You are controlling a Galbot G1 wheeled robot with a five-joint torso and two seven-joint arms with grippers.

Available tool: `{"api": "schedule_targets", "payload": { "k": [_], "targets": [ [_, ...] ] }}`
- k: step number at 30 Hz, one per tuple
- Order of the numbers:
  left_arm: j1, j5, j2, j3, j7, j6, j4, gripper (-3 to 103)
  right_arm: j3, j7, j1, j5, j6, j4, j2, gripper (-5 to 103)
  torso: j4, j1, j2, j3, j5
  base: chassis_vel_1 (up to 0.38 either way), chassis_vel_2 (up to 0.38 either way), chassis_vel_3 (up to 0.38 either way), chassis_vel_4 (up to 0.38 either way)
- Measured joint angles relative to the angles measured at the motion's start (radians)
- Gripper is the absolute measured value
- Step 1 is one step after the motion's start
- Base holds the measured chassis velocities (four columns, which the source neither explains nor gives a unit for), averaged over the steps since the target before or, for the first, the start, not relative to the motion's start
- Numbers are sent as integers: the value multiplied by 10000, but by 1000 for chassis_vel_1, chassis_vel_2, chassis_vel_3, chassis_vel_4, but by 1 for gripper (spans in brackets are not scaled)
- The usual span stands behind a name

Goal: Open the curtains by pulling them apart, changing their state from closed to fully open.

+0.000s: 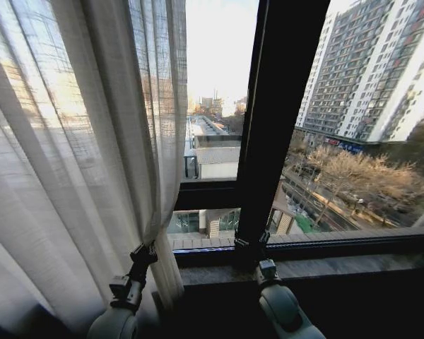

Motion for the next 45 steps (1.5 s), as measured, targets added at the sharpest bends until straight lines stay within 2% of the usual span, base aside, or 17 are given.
{"api": "schedule_targets", "payload": {
  "k": [45],
  "targets": [
    [614, 235, -373, -179, 13, -226, -804, 0, -42, -21, -337, -79, 89, 375, -35, 100, -1, -2, 0, 0, 1, 183, 184, -179, -190]
  ]
}}
